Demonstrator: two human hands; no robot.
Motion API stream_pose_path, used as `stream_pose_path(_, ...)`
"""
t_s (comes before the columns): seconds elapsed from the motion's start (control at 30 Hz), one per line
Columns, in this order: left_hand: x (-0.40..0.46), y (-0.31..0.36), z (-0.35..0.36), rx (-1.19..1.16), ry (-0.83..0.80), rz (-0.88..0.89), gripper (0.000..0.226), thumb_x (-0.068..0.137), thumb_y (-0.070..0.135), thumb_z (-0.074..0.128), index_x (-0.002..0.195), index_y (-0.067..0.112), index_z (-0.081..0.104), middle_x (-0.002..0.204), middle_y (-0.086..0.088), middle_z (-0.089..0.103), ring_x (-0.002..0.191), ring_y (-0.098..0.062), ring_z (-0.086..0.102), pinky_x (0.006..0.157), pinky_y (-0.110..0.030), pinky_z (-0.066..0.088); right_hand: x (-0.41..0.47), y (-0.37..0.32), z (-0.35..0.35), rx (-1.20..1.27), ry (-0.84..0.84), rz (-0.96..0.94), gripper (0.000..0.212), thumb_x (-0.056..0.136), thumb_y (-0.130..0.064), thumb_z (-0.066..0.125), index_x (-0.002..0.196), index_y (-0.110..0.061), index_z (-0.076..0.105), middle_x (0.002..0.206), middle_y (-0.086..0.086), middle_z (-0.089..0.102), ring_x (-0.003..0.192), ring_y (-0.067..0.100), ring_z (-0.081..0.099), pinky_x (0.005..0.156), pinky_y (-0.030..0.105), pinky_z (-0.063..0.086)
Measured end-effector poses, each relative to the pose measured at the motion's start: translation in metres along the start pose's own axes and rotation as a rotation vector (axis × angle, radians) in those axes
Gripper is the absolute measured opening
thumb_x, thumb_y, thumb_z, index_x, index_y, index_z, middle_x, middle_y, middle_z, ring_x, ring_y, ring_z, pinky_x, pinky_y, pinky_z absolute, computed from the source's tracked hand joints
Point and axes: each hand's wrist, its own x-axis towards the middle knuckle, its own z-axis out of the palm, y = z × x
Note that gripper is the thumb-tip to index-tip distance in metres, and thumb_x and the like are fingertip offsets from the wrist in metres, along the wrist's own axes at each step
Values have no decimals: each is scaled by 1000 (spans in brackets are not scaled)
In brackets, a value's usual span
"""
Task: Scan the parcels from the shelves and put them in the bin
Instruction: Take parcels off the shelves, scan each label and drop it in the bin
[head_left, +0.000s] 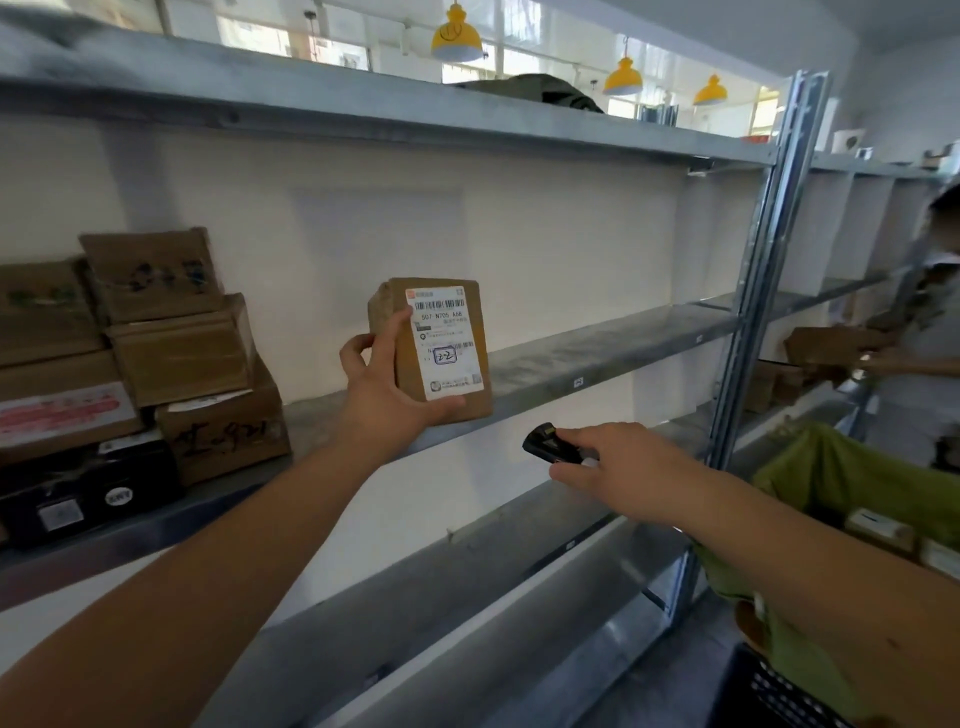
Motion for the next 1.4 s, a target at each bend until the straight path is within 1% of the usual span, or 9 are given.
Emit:
stream_pose_path(0.1,-7,10,5,-38,-23,-6,124,60,35,102,153,52,22,156,-2,16,124,-16,41,110,-30,38,-8,6,4,19,5,21,61,99,-60,56,155,-39,44,139,-4,62,104,13,62,90,31,54)
stream_pose_path(0.33,-40,9,44,-115,-197,-1,119,59,39,101,144,64,23,156,-1,22,126,-18,43,109,-34,41,-32,33,22,107,9,108,48,99,-53,60,145,-40,54,118,-10,66,96,4,61,82,24,52)
stream_pose_path(0.5,-62,5,92,-201,-325,16,117,61,39,101,145,62,23,153,1,25,127,-9,34,108,-28,32,-60,60,31,25,18,246,54,102,-50,57,152,-33,47,103,-12,61,80,0,54,59,11,37)
stream_pose_path(0.6,-72,1,125,-231,-404,7,119,61,38,101,149,58,25,151,1,27,127,-9,32,111,-31,33,-79,84,41,13,7,336,48,104,-49,54,148,-31,49,86,-10,58,72,3,56,54,14,42)
stream_pose_path(0.87,-103,-1,241,-284,-614,-54,116,54,55,100,145,61,29,149,5,41,129,-13,46,111,-42,47,-117,167,81,130,-16,545,44,104,-50,50,145,-33,51,99,-1,67,86,16,65,81,36,56)
stream_pose_path(1.07,-121,2,335,-308,-763,-105,121,46,60,102,147,55,34,147,8,52,130,-11,54,108,-45,52,-130,239,93,241,-9,663,53,107,-47,46,155,-23,43,83,-6,56,75,12,55,56,23,34)
stream_pose_path(1.2,-124,14,392,-335,-821,-129,118,46,58,100,145,53,37,147,7,52,130,-10,52,105,-36,51,-138,290,93,345,59,798,43,107,-45,47,145,-24,53,84,0,64,70,13,59,55,27,37)
stream_pose_path(1.3,-123,30,436,-411,-894,-165,109,58,33,103,144,48,39,145,7,54,126,-5,54,92,-21,50,-144,329,95,384,93,881,45,107,-47,48,146,-26,53,81,-2,64,70,16,61,56,30,41)
stream_pose_path(1.4,-120,47,474,-463,-929,-188,108,55,39,103,142,53,41,142,10,56,126,-8,57,99,-33,56,-149,366,88,385,76,944,57,106,-53,46,159,-34,39,101,-3,69,83,19,66,63,32,48)
